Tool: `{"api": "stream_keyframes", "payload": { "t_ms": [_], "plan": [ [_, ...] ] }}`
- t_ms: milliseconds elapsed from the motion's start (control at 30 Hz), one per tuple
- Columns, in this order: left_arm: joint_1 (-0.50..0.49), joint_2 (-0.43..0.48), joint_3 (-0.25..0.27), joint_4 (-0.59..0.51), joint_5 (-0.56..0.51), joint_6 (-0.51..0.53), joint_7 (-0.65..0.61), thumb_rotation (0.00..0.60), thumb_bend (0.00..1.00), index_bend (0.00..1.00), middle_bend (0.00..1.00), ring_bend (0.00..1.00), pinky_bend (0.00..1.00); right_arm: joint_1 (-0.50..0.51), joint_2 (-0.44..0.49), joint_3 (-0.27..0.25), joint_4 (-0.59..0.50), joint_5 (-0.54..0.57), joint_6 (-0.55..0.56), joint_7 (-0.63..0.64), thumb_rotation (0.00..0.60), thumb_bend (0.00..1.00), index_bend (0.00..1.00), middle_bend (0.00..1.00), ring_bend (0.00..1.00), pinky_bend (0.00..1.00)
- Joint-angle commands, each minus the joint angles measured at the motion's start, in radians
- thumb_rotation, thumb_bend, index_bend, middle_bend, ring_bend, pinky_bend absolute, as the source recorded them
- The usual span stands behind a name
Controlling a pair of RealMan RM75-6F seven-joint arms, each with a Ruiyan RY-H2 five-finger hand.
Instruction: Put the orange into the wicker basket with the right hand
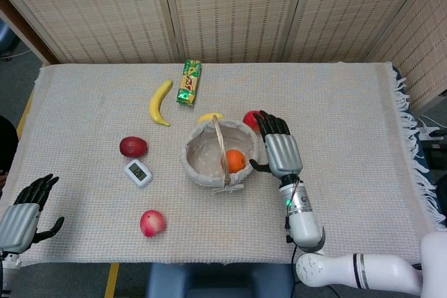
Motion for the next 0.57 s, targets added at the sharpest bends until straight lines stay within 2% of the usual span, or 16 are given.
{"api": "stream_keyframes", "payload": {
  "t_ms": [33,167,300,400,567],
  "plan": [
    [0.0,-0.002,0.0,0.0,0.001,0.001,0.006,0.6,0.33,0.0,0.0,0.0,0.1,-0.14,0.189,-0.176,-0.129,-0.125,0.02,0.028,0.6,0.11,0.0,0.0,0.0,0.05],
    [0.0,-0.008,-0.002,0.002,0.002,0.007,0.022,0.6,0.33,0.0,0.0,0.0,0.1,-0.255,0.3,-0.33,-0.143,-0.257,0.045,0.099,0.6,0.11,0.0,0.0,0.0,0.05],
    [0.001,-0.012,-0.003,0.006,0.003,0.012,0.031,0.6,0.33,0.0,0.0,0.0,0.1,-0.358,0.34,-0.453,-0.073,-0.452,0.112,0.172,0.6,0.11,0.0,0.0,0.0,0.05],
    [0.003,-0.015,-0.004,0.009,0.008,0.021,0.036,0.6,0.33,0.0,0.0,0.0,0.1,-0.427,0.336,-0.505,0.005,-0.582,0.183,0.226,0.6,0.11,0.0,0.0,0.0,0.04],
    [0.004,-0.02,-0.004,0.012,0.019,0.03,0.037,0.6,0.33,0.0,0.0,0.0,0.1,-0.498,0.316,-0.524,0.119,-0.714,0.265,0.273,0.6,0.11,0.0,0.0,0.0,0.04]
  ]
}}
